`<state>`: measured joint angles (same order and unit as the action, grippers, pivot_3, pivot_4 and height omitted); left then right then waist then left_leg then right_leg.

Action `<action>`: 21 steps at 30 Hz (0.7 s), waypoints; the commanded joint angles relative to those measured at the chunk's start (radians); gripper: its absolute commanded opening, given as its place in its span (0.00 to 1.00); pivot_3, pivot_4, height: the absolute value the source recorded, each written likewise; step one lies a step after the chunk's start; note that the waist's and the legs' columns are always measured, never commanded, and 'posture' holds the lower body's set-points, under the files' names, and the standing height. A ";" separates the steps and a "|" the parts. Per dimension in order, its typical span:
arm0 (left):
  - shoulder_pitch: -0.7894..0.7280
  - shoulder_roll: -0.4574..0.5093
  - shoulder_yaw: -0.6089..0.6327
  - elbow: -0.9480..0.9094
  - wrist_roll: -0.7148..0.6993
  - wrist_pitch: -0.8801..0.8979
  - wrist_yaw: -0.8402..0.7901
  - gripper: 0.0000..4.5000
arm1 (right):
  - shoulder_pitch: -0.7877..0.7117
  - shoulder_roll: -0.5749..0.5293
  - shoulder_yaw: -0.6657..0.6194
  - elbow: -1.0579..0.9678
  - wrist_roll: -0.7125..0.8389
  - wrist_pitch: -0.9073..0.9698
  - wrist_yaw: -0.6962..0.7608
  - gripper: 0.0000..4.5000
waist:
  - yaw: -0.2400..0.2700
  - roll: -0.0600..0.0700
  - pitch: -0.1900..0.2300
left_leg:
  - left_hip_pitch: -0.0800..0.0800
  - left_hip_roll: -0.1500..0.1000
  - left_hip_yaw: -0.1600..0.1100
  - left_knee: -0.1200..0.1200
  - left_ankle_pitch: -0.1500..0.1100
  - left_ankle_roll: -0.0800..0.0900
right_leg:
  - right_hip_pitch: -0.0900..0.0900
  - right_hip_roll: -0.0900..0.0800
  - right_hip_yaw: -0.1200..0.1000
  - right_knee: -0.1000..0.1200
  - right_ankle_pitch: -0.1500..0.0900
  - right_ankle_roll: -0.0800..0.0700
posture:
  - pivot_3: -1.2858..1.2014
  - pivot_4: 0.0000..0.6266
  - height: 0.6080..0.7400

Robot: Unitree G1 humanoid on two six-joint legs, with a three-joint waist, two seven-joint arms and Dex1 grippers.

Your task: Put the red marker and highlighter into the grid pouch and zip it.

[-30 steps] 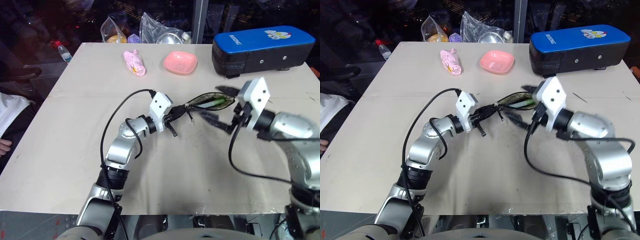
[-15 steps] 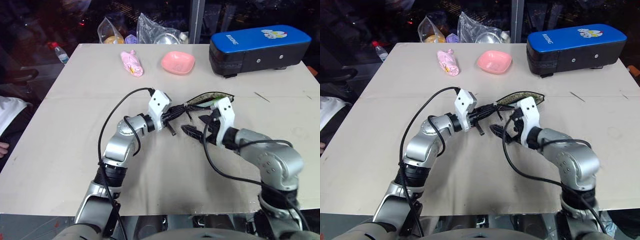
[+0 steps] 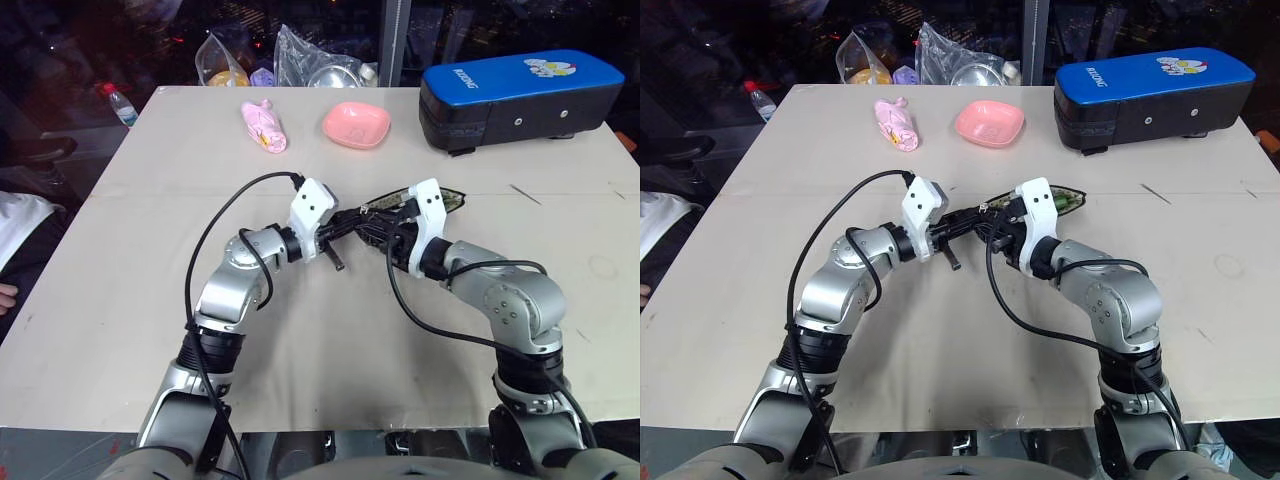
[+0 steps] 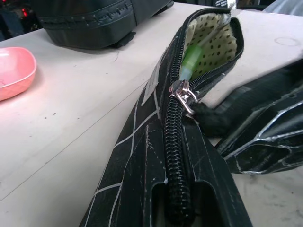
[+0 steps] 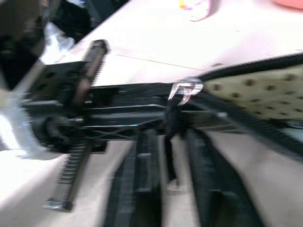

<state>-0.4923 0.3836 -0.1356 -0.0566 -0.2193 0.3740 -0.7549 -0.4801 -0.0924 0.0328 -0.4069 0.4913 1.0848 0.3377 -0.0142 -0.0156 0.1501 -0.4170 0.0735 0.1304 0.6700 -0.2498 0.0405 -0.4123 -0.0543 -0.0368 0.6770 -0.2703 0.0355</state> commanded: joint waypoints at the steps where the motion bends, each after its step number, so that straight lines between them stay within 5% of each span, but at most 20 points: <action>1: 0.009 0.005 -0.016 -0.031 0.002 -0.014 -0.013 0.00 | -0.008 0.004 -0.018 -0.024 0.016 -0.049 -0.003 0.01 | 0.000 0.000 0.000 | 0.000 0.000 0.000 0.000 0.000 0.000 | 0.000 0.000 0.000 0.000 0.000 0.000 | 0.52 0.24 1.00; 21: 0.023 0.003 -0.017 -0.005 0.018 -0.042 0.010 0.00 | -0.026 0.247 -0.369 -0.015 0.184 -0.123 -0.345 0.01 | 0.000 0.000 0.000 | 0.000 0.000 0.000 0.000 0.000 0.000 | 0.000 0.000 0.000 0.000 0.000 0.000 | 0.52 0.24 1.00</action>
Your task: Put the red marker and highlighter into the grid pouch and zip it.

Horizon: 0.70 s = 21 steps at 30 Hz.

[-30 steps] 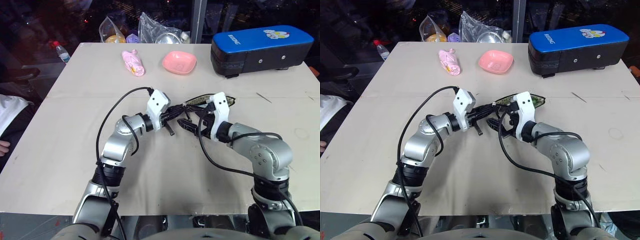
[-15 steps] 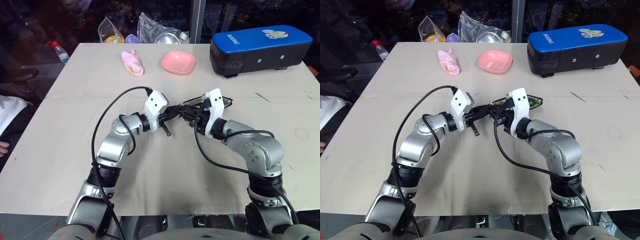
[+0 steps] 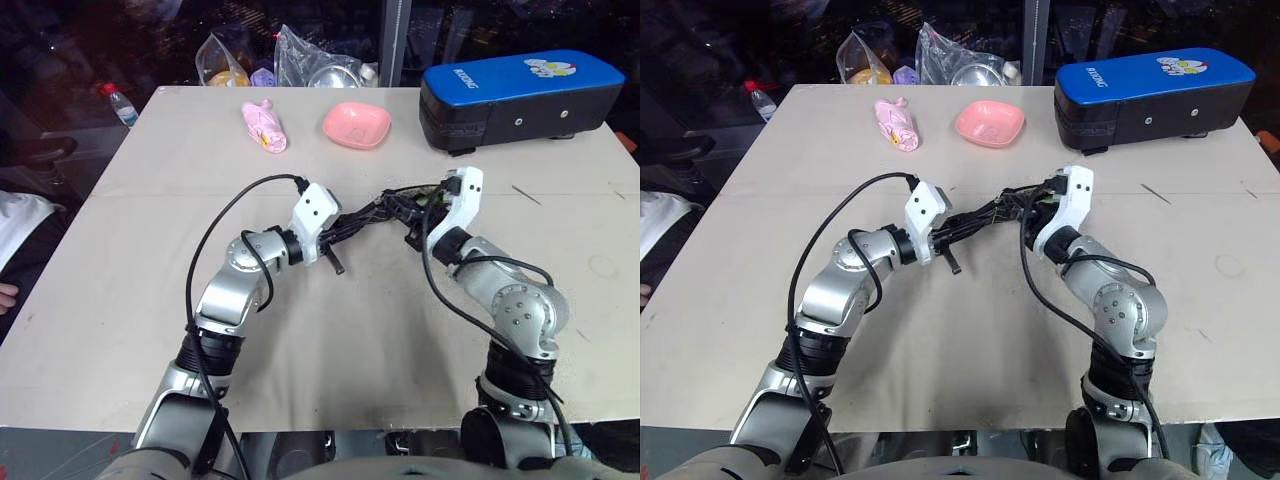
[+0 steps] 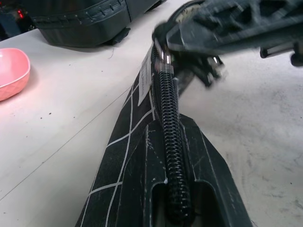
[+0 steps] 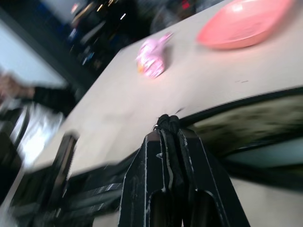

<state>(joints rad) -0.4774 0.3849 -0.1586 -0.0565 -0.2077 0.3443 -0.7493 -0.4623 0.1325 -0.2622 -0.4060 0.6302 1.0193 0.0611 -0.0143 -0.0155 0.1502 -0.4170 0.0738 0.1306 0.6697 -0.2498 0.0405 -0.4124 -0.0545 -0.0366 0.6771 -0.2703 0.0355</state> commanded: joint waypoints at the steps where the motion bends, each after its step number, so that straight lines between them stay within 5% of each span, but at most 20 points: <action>1: 0.008 0.003 0.008 -0.001 0.007 -0.016 0.007 0.00 | -0.051 0.033 -0.097 -0.010 0.062 -0.066 -0.091 0.01 | 0.000 0.000 0.000 | 0.000 0.000 0.000 0.000 0.000 0.000 | 0.000 0.000 0.000 0.000 0.000 0.000 | 0.52 0.24 1.00; 21: 0.018 0.005 0.025 0.028 0.026 -0.039 0.041 0.00 | -0.036 -0.049 -0.218 0.069 0.105 -0.332 -0.314 0.01 | -0.002 0.000 0.000 | 0.000 0.000 0.001 -0.001 0.000 0.000 | 0.000 0.000 0.001 0.000 0.000 0.000 | 0.52 0.24 1.00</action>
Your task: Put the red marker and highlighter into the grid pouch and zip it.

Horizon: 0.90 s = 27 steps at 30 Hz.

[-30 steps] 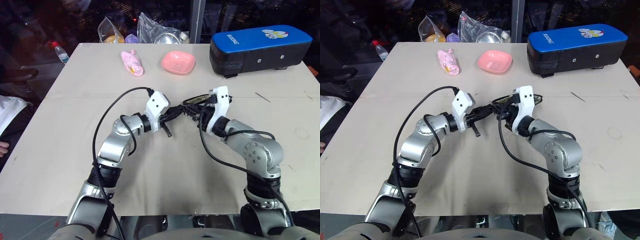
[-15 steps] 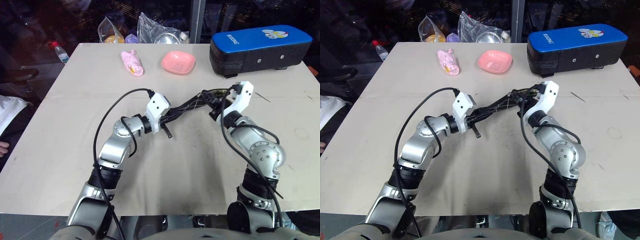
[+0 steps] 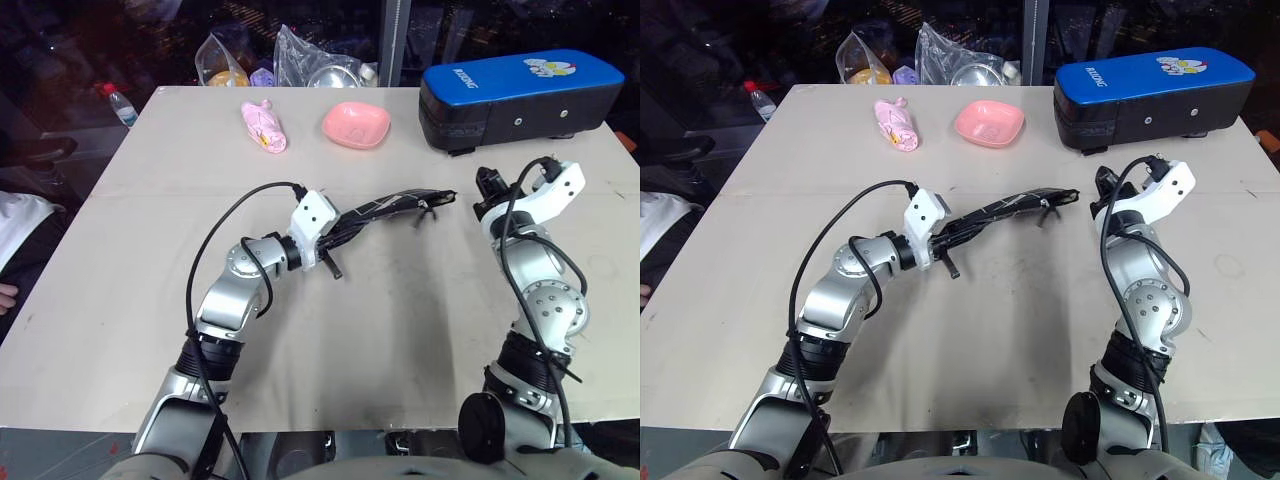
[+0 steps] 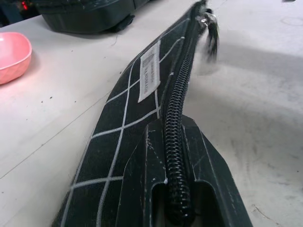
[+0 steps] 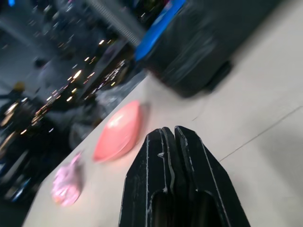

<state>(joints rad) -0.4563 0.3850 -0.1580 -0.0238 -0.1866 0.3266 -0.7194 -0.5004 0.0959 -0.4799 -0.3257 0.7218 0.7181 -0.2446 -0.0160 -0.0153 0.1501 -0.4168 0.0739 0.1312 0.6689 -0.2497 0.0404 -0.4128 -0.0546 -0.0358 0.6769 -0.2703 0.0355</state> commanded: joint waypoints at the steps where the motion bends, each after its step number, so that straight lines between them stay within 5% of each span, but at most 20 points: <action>1: -0.002 0.007 0.025 -0.003 0.006 -0.025 0.012 0.00 | 0.012 -0.031 0.009 -0.010 0.004 -0.031 0.000 0.01 | -0.001 0.000 0.000 | 0.000 0.000 0.000 0.000 0.000 0.000 | 0.000 0.000 0.000 0.000 0.000 0.000 | 0.52 0.24 1.00; 9: 0.014 0.008 0.020 -0.003 0.021 -0.045 0.021 0.00 | 0.150 -0.275 0.252 -0.092 -0.033 0.075 0.254 0.01 | 0.000 0.000 0.000 | 0.000 0.000 0.001 0.000 0.000 0.000 | 0.000 0.000 0.001 -0.001 0.000 0.000 | 0.52 0.24 1.00; 12: 0.016 0.001 0.016 -0.001 0.027 -0.049 0.023 0.00 | 0.194 -0.355 0.354 -0.145 -0.021 0.147 0.332 0.22 | -0.001 0.000 0.000 | 0.001 0.000 0.001 -0.001 0.000 0.000 | 0.000 0.000 0.002 0.000 0.000 0.000 | 0.52 0.24 1.00; 13: 0.018 0.001 0.010 -0.001 0.031 -0.054 0.021 0.00 | 0.198 -0.362 0.373 -0.145 -0.027 0.168 0.332 0.39 | -0.001 0.000 0.000 | 0.001 0.000 0.000 0.000 0.000 0.001 | 0.000 0.000 0.002 0.000 0.000 0.000 | 0.52 0.24 1.00; 15: 0.023 -0.001 0.003 -0.003 0.037 -0.059 0.021 0.00 | 0.203 -0.370 0.398 -0.136 -0.039 0.181 0.340 0.50 | 0.003 0.000 0.000 | 0.000 0.000 0.000 0.000 0.000 0.001 | 0.000 0.000 0.001 -0.001 0.000 0.000 | 0.52 0.24 1.00; 27: 0.048 0.006 -0.008 -0.034 0.049 -0.062 0.015 0.00 | 0.102 -0.346 0.489 0.022 -0.154 0.113 0.413 0.50 | 0.002 0.000 0.000 | 0.000 0.000 0.000 0.000 0.000 0.000 | 0.000 0.000 0.000 -0.001 0.000 0.000 | 0.52 0.24 1.00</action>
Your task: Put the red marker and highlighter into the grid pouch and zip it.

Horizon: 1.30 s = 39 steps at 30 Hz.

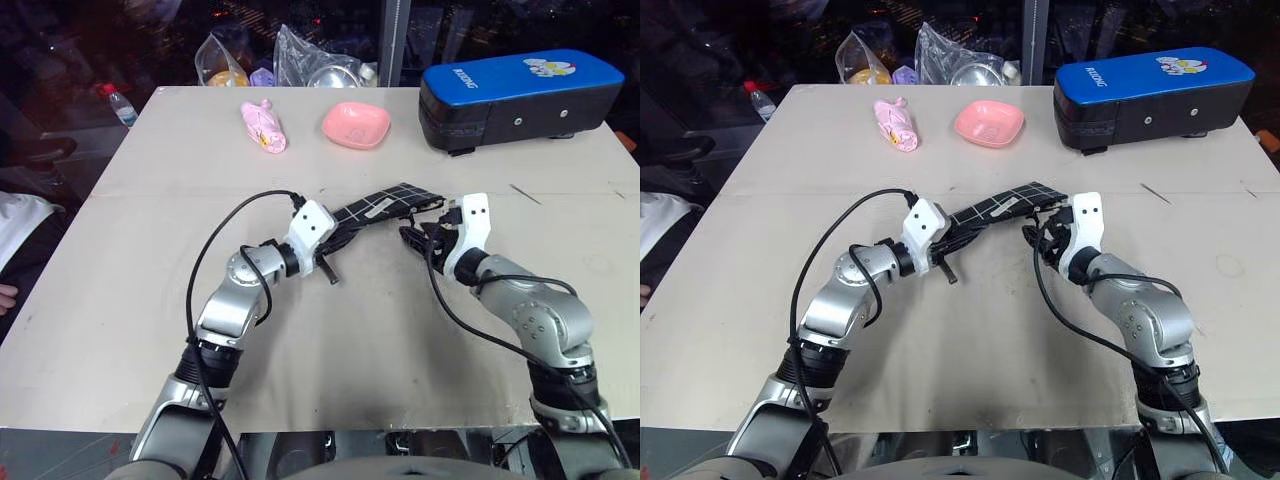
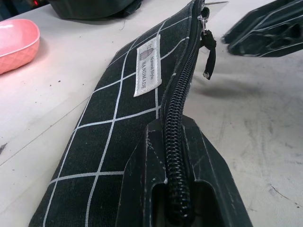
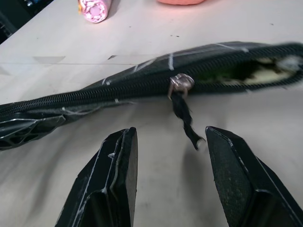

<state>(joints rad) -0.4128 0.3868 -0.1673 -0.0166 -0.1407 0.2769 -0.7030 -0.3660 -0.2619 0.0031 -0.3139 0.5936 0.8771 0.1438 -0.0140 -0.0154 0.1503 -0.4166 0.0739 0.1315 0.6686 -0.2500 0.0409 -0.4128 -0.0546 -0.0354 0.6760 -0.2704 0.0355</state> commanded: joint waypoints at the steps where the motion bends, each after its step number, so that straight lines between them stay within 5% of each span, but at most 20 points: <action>1: 0.005 0.004 0.001 -0.043 0.003 -0.011 -0.001 0.00 | -0.038 0.015 0.007 0.020 -0.035 -0.053 0.029 0.50 | 0.000 0.000 0.000 | 0.000 0.000 0.000 0.000 0.000 0.000 | 0.000 0.000 0.000 0.000 0.000 0.000 | 0.52 0.24 1.00; 4: 0.007 0.002 0.000 -0.046 0.003 -0.011 0.000 0.00 | -0.057 0.029 0.007 0.052 -0.061 -0.080 0.039 0.50 | 0.000 0.000 0.000 | 0.000 0.000 0.000 0.000 0.000 0.000 | 0.000 0.000 0.000 0.000 0.000 0.000 | 0.52 0.24 1.00; 9: 0.011 0.003 0.004 -0.047 0.004 -0.012 0.004 0.00 | -0.057 0.035 0.000 0.060 -0.086 -0.085 0.045 0.01 | 0.000 0.000 0.000 | 0.000 0.000 0.000 0.000 0.000 0.000 | 0.000 0.000 0.000 0.000 0.000 0.000 | 0.52 0.24 1.00; 20: 0.020 0.008 0.007 -0.047 -0.001 -0.026 -0.007 0.00 | -0.036 0.057 -0.157 0.108 -0.185 -0.113 -0.143 0.01 | 0.001 0.000 0.000 | 0.000 0.000 0.000 0.000 0.000 0.000 | 0.000 0.000 0.000 0.000 0.000 0.000 | 0.52 0.24 1.00; 24: 0.025 0.009 0.009 -0.036 0.003 -0.043 -0.007 0.00 | -0.014 0.047 -0.134 0.061 -0.142 -0.085 -0.072 0.01 | -0.001 0.000 0.000 | 0.000 0.000 0.000 0.000 0.000 0.000 | 0.000 0.000 0.000 0.000 0.000 0.000 | 0.52 0.24 1.00; 29: 0.047 0.042 0.031 -0.035 0.002 -0.094 -0.020 0.00 | 0.053 -0.081 -0.052 -0.005 -0.139 -0.080 0.104 0.43 | 0.000 0.000 0.000 | 0.000 0.000 0.000 0.000 0.000 0.000 | 0.000 0.000 0.000 -0.001 0.000 0.000 | 0.52 0.24 1.00; 30: 0.058 0.055 0.039 -0.036 0.003 -0.103 -0.021 0.18 | 0.075 -0.121 -0.039 -0.012 -0.153 -0.103 0.145 0.59 | 0.000 0.000 0.000 | 0.000 0.000 0.000 0.000 0.000 0.000 | 0.000 0.000 0.000 -0.001 0.000 0.000 | 0.52 0.24 1.00; 34: 0.104 0.104 0.070 -0.042 0.027 -0.135 0.006 0.54 | 0.170 -0.284 -0.004 -0.003 -0.238 -0.281 0.314 0.99 | 0.001 0.000 0.000 | 0.000 0.000 0.000 0.000 0.000 0.001 | 0.000 0.000 0.000 -0.001 0.000 0.000 | 0.52 0.24 1.00; 38: 0.232 0.150 0.140 -0.146 -0.085 -0.099 -0.070 0.99 | 0.280 -0.413 -0.060 0.088 -0.262 -0.524 0.526 1.00 | 0.000 0.000 0.000 | 0.000 0.000 0.000 0.000 -0.001 0.001 | 0.000 0.000 0.000 -0.002 0.000 0.000 | 0.52 0.24 1.00; 39: 0.279 0.164 0.154 -0.184 -0.110 -0.083 -0.085 0.99 | 0.304 -0.433 -0.084 0.118 -0.251 -0.585 0.584 1.00 | 0.000 0.000 0.000 | 0.000 0.000 0.000 0.000 -0.001 0.001 | 0.000 0.000 0.000 -0.002 0.000 0.000 | 0.52 0.24 1.00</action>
<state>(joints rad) -0.1900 0.5279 -0.0555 -0.0890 -0.1776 0.1746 -0.7480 -0.0899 -0.6647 -0.0213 -0.2240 0.3258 0.4396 0.6051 -0.0137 -0.0156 0.1504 -0.4164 0.0745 0.1318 0.6683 -0.2506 0.0418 -0.4126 -0.0548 -0.0355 0.6741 -0.2705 0.0356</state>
